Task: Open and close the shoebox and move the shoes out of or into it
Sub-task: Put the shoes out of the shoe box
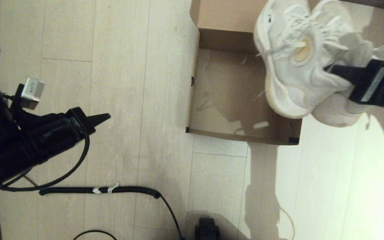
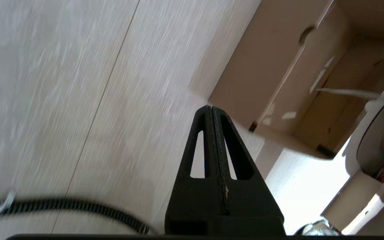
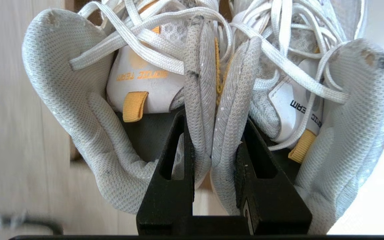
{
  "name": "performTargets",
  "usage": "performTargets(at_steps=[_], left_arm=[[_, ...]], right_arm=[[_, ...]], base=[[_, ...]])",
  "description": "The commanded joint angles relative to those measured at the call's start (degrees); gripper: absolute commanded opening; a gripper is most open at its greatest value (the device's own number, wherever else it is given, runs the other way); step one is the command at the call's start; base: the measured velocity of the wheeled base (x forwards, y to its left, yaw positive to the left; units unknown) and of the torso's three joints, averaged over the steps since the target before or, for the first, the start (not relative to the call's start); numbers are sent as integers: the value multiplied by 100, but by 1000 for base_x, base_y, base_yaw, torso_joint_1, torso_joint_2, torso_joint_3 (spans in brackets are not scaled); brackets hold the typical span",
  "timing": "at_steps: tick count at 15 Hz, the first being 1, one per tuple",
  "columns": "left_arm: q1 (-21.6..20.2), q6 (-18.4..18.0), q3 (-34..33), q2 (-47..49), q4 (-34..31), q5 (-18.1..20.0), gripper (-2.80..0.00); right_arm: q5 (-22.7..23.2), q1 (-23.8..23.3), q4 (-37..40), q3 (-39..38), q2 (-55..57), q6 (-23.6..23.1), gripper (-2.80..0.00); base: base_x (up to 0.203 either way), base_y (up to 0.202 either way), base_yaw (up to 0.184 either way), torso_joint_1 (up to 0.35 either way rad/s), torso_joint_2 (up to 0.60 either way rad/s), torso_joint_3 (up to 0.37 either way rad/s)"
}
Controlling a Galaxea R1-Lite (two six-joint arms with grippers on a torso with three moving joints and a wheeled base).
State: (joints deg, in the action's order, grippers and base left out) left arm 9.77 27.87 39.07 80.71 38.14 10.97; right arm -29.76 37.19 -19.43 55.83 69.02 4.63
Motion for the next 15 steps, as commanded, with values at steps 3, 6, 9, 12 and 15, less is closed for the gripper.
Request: performTargets(at_steps=[3,6,9,12,15], left_arm=[[-81,17,-455,-428,-15,6,-280],[-81,17,-542,-548,-50,1,-280],[-81,17,-590,-843,-334,5,-280],[-81,17,-753,-979,-360,10,-280],[-73,17,-770,-987,-351,53,-280]], right_arm=[[-38,-725,-6,-47,-840,-60,-280],[-38,-1573,-2,-313,-1090,-107,-280],[-34,-2681,-34,-876,-1149,-41,-280],[-39,-3724,-660,-1419,-559,-13,-280],[9,-4114,-1903,-1684,546,48,-280]], base=[[0,0,0,0,0,0],[0,0,0,0,0,0],[0,0,0,0,0,0],[0,0,0,0,0,0],[0,0,0,0,0,0]])
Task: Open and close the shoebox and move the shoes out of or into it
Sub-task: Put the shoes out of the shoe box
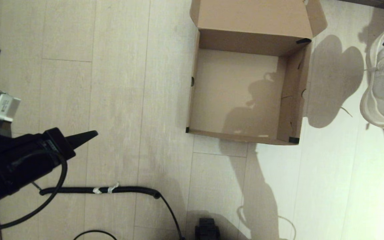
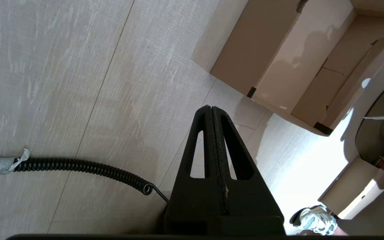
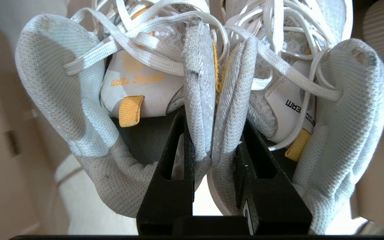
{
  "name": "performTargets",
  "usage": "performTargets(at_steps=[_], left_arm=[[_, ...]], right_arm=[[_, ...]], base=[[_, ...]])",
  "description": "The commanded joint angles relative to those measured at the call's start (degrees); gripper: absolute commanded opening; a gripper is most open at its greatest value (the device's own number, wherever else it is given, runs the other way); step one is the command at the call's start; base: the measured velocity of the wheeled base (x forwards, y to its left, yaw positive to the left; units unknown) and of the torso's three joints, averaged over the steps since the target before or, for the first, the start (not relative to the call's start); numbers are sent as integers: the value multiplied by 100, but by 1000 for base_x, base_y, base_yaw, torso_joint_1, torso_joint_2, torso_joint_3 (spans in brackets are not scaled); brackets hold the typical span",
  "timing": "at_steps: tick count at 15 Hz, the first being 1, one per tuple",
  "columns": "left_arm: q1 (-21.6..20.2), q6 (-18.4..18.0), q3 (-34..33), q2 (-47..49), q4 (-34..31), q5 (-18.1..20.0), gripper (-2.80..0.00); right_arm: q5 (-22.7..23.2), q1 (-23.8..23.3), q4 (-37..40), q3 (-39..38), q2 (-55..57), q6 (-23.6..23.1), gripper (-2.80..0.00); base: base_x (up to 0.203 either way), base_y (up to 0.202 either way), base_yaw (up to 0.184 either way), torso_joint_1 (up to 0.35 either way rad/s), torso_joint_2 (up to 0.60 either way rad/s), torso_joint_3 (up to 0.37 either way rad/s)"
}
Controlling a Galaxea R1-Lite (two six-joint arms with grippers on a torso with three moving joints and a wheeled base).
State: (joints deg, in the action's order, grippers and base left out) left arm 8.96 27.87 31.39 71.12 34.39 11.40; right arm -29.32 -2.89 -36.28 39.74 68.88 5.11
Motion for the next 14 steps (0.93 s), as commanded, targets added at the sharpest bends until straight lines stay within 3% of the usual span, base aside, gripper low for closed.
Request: performTargets(at_steps=[1,5,7,11,14], left_arm=[[6,17,-10,-28,31,20,-280],[10,43,-56,-9,85,31,-280],[36,43,-24,-66,81,38,-280],[45,43,-114,-72,77,38,-280],[45,46,-158,-108,77,38,-280]], right_arm=[[37,-140,-470,-101,911,23,-280],[563,-209,-1663,110,2283,41,-280],[1406,-280,-2386,234,2713,-8,-280],[2603,-534,-2584,424,2859,-185,-280],[2817,-552,-2583,501,2968,-421,-280]], base=[[0,0,0,0,0,0],[0,0,0,0,0,0],[0,0,0,0,0,0],[0,0,0,0,0,0],[0,0,0,0,0,0]])
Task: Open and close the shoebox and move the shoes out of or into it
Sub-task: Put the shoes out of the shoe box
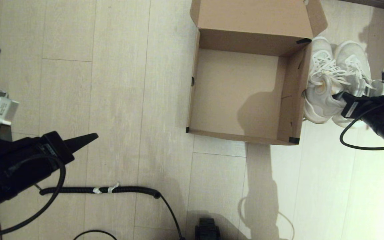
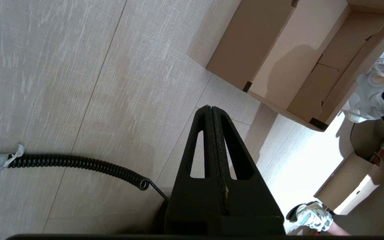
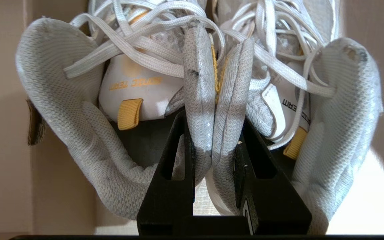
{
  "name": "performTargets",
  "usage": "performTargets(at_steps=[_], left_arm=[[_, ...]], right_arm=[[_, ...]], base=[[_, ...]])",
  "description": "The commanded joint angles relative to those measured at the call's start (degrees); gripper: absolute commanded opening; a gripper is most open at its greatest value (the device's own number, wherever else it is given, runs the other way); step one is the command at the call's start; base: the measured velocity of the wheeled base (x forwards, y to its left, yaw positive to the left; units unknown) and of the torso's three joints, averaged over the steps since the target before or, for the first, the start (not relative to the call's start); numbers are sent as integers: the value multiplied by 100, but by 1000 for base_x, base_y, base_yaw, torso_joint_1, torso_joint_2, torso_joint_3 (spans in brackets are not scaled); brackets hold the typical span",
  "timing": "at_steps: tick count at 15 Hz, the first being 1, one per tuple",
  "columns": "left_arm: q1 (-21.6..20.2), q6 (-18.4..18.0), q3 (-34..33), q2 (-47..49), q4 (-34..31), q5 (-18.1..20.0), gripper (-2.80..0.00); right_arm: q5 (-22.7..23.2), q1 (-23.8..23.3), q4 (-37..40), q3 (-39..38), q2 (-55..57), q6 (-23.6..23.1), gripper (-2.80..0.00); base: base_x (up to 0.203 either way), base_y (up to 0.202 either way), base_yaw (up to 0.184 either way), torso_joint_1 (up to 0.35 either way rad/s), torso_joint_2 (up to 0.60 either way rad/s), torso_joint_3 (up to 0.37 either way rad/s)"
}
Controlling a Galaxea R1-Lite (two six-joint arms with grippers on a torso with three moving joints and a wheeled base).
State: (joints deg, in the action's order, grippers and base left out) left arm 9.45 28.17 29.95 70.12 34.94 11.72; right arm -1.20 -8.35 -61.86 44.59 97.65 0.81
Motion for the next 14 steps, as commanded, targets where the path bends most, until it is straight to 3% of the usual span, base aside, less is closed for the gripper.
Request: performTargets(at_steps=[1,2,3,4,10,12,14], left_arm=[[-4,13,-9,-35,13,6,-280],[-4,13,-16,-51,13,6,-280],[-4,13,-33,-51,13,6,-280],[-4,13,-42,-51,13,6,-280],[-4,13,-6,-70,13,6,-280],[3,13,19,-84,13,6,-280],[36,25,95,-43,13,6,-280]], right_arm=[[-2,-82,-29,29,173,-163,-280],[-7,-125,-36,32,248,-259,-280],[-3,-131,-37,32,254,-219,-195],[-10,-139,-37,40,253,-153,0],[-16,-306,49,-105,-163,-129,0],[18,-311,391,-288,-700,-61,0],[39,-203,1169,-232,-1268,365,0]], base=[[0,0,0,0,0,0],[0,0,0,0,0,0],[0,0,0,0,0,0],[0,0,0,0,0,0],[0,0,0,0,0,0],[0,0,0,0,0,0],[0,0,0,0,0,0]])
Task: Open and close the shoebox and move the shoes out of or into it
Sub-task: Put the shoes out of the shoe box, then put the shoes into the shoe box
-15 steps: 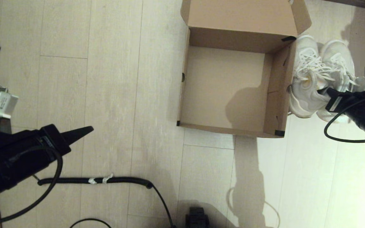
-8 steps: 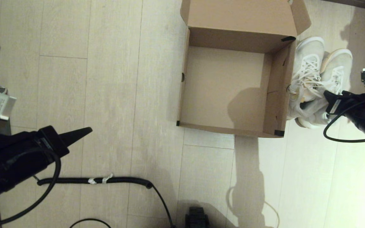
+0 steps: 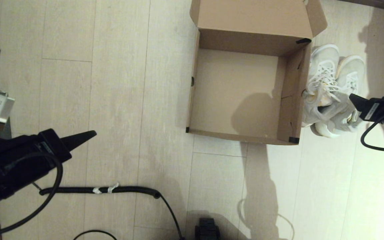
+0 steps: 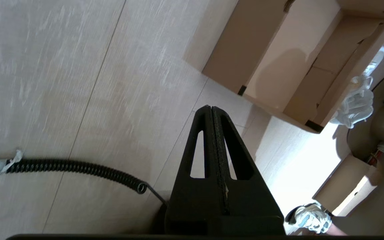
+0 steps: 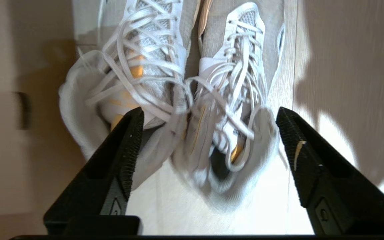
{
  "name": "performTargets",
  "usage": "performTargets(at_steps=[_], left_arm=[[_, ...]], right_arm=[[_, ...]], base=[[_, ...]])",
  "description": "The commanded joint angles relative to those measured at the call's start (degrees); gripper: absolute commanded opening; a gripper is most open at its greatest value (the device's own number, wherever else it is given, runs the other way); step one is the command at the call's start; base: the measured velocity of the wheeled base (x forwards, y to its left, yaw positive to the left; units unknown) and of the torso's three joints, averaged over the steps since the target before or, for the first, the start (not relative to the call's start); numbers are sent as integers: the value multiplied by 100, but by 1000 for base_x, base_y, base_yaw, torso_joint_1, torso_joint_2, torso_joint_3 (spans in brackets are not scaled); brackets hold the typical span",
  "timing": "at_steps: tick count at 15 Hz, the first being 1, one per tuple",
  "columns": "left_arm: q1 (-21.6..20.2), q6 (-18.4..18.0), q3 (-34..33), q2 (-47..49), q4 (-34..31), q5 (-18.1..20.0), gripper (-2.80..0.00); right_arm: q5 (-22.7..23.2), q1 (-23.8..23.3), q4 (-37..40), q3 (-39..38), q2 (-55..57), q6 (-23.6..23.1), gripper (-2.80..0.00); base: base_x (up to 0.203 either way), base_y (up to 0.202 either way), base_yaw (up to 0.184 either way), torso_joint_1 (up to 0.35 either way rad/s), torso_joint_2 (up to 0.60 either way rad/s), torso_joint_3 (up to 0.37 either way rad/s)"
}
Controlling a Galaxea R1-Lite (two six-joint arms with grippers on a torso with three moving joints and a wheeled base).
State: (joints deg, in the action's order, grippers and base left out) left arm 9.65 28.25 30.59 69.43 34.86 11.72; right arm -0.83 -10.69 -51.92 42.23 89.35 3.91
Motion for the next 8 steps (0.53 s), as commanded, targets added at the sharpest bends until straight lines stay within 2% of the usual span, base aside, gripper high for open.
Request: performTargets(at_steps=[1,2,5,6,8], left_arm=[[93,87,108,77,21,6,-280],[171,193,195,128,21,6,-280],[222,251,280,212,31,6,-280],[222,251,289,246,38,-2,-280],[222,260,306,273,38,-3,-280]], right_arm=[[-3,227,630,139,-596,303,0],[-35,443,890,291,-637,494,0],[-135,842,959,363,-474,655,0],[-284,1039,953,381,-382,693,0],[-935,1365,924,506,-84,723,0]], base=[[0,0,0,0,0,0],[0,0,0,0,0,0],[0,0,0,0,0,0],[0,0,0,0,0,0],[0,0,0,0,0,0]])
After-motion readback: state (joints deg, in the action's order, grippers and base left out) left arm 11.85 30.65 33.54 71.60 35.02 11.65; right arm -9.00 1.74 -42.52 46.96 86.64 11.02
